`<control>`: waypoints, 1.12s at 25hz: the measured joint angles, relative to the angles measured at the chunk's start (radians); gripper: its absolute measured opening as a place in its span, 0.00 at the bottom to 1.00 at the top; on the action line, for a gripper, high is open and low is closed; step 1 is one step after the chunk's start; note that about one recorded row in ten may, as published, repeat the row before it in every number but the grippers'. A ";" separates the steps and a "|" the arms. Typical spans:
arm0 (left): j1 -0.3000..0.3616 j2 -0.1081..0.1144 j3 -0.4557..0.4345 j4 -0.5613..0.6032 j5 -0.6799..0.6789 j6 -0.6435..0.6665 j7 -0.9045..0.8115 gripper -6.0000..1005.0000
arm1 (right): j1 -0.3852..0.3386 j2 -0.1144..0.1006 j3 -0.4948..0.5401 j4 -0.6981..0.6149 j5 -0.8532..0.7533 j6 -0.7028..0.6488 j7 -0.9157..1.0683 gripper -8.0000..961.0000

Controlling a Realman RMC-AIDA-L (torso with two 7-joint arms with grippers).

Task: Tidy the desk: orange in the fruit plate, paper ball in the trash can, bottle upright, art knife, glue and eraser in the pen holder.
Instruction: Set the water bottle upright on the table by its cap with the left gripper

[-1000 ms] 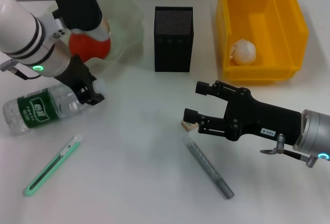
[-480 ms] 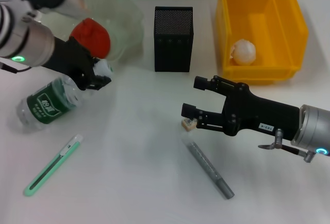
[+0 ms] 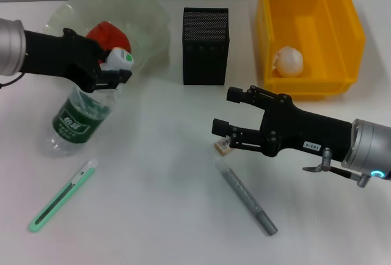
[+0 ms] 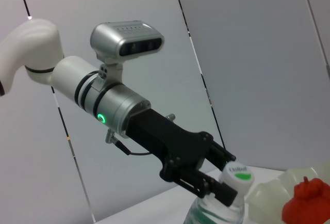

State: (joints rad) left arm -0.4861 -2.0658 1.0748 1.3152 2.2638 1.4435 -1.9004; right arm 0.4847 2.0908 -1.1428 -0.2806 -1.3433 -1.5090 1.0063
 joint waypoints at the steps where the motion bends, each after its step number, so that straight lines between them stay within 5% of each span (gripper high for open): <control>1: 0.005 0.001 -0.006 0.000 -0.013 0.001 0.006 0.44 | 0.004 0.000 0.000 0.005 0.000 0.000 0.000 0.86; 28: 0.086 -0.001 -0.112 -0.043 -0.214 -0.028 0.114 0.44 | 0.006 0.000 -0.004 0.014 -0.001 0.012 0.000 0.86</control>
State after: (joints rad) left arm -0.3999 -2.0672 0.9625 1.2726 2.0498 1.4158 -1.7861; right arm 0.4908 2.0907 -1.1464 -0.2669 -1.3438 -1.4970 1.0063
